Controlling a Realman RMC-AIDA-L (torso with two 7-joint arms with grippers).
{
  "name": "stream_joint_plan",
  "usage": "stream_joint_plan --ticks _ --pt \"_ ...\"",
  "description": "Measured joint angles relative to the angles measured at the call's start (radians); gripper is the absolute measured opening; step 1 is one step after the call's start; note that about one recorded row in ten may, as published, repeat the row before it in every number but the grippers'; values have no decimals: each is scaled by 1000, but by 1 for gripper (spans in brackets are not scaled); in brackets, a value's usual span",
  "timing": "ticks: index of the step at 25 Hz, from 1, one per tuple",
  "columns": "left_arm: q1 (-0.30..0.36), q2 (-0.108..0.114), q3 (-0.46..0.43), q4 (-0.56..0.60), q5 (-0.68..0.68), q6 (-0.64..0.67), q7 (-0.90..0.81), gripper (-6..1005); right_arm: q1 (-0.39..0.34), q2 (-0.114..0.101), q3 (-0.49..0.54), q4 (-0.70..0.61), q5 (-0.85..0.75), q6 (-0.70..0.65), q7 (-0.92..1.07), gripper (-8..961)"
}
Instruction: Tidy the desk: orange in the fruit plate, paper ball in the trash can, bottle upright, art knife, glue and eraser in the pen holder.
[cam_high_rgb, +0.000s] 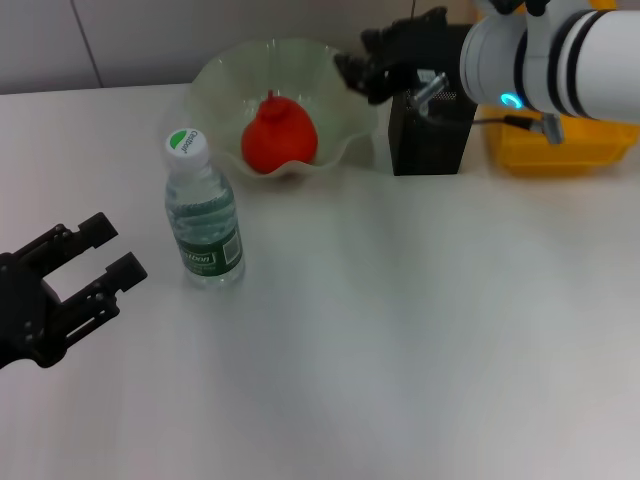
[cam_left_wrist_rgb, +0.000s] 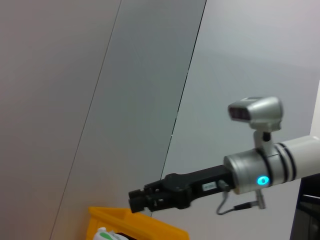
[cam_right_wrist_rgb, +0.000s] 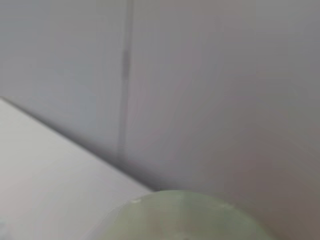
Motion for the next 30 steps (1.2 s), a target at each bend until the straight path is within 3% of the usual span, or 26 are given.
stream_joint_plan --ticks 2,4,8,11,14,17,20,24,30 --pt "-2 0 -1 2 0 0 -5 632 -3 -2 41 -50 82 -139 -10 328" --pt "-3 0 -8 4 0 0 -16 632 -2 -3 57 -60 118 -188 -16 371" --pt "-4 3 -24 8 1 1 -41 632 0 -6 176 -74 377 -439 -136 457" --pt "-4 15 -16 19 8 8 -66 632 -16 -7 308 -51 621 -642 -281 570" --pt "-8 37 0 29 27 31 -83 632 -42 -7 424 -32 735 -806 -392 682" --pt "-20 54 10 38 54 74 -93 632 -49 -8 555 35 790 -980 -539 683" --pt "-29 53 12 62 102 112 -94 632 -38 -11 652 152 835 -1110 -680 684" --pt "-51 38 20 85 193 126 -89 632 -31 -16 714 302 837 -1200 -876 682" --pt "-79 18 26 90 255 127 -59 632 -30 -8 708 412 777 -1169 -1073 682"
